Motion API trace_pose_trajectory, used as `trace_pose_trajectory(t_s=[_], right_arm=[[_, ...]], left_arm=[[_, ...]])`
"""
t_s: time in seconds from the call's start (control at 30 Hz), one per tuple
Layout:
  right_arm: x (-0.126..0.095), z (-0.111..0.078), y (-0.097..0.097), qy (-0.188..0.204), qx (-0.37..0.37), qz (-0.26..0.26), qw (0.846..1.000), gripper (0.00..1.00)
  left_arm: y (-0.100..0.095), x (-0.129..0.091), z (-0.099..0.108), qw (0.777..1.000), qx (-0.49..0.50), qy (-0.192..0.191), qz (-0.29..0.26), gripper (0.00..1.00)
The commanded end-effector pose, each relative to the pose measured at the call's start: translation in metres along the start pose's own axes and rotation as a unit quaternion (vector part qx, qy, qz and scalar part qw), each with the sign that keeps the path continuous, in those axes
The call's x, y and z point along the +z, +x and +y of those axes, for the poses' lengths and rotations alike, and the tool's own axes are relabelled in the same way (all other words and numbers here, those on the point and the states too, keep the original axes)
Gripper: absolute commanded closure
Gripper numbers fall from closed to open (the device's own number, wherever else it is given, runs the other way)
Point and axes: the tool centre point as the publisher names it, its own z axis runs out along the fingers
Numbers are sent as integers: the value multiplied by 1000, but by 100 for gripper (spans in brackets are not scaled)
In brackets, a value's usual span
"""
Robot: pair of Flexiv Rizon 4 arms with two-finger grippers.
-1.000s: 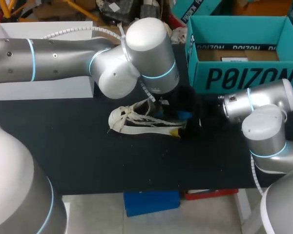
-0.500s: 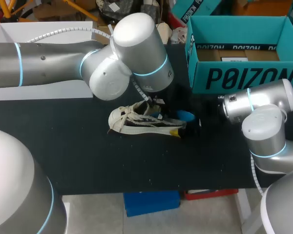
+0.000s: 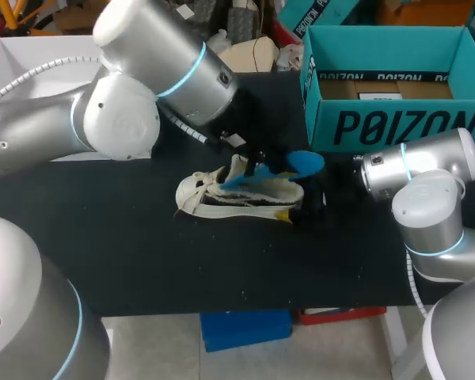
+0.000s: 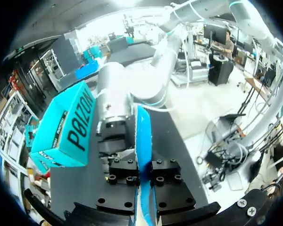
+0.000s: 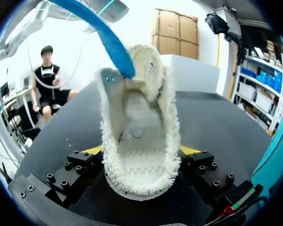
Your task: Take the shoe out of the shoebox, open the shoe tongue, remove and reinsert the insole, then place the shoe into the shoebox
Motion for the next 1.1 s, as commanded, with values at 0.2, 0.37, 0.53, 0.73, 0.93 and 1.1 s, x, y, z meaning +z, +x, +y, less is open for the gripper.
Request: trace_pose_trajectory(t_s=[0.2,0.37,0.53,0.73,0.93,1.1], right_arm=[[4,-2,1,1,1,-1,1000,100],[4,-2,1,1,1,-1,1000,100],[4,-2,1,1,1,-1,1000,100],[4,-2,1,1,1,-1,1000,100],[4,-2,1,1,1,-1,1000,100],[4,-2,1,1,1,-1,1000,100]], left_arm=[[28,-86,-48,985,-54,149,71,100],[28,-86,-48,985,-54,149,71,100],[28,-86,-48,985,-54,149,71,100],[28,-86,-48,985,-54,149,71,100],[28,-86,-48,985,-54,149,71,100],[36,-97,-58,963,-118,234,59,100]])
